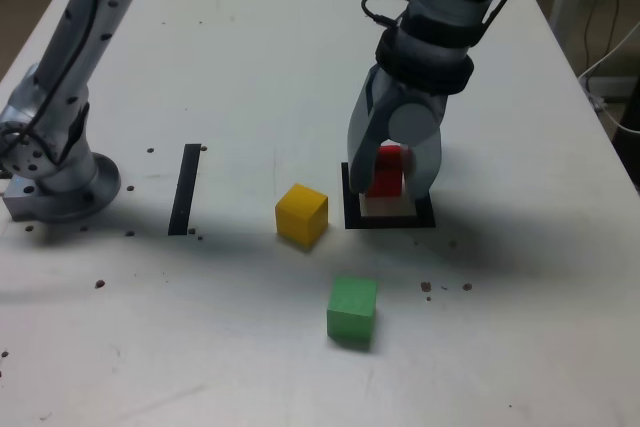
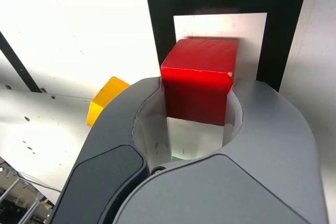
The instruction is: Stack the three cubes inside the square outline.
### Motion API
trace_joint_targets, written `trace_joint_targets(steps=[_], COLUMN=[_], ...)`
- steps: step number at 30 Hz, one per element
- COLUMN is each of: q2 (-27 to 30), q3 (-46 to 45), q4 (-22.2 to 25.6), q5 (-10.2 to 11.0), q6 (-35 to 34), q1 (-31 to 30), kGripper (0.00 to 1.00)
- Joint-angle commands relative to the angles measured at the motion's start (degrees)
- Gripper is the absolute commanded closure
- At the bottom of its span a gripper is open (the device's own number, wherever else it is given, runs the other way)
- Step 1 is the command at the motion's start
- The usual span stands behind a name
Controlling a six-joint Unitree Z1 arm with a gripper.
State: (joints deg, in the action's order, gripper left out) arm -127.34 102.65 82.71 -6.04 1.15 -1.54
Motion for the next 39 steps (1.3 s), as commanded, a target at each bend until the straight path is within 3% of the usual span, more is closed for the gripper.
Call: trace_joint_targets(steps=[1,5,7,11,14,26,33,39], q2=[-0.5,-0.8,-0.8,-0.9,-0.9,0.6,6.0,11.0], q3=[0.2,0.2,0.2,0.1,-0.1,-0.3,-2.2,-6.6], q4=[-0.2,-0.3,-0.3,-0.4,-0.4,-0.3,0.3,0.4], q5=[0.1,0.1,0.1,0.1,0.1,1.1,4.1,4.5], q6=[0.2,0.5,0.7,1.1,1.3,1.3,0.0,-0.4], q1=[0.2,0.4,0.4,0.5,0.5,0.5,0.5,0.4], kGripper=[0.73,0.69,0.55,0.15,0.01,0.0,0.0,0.0])
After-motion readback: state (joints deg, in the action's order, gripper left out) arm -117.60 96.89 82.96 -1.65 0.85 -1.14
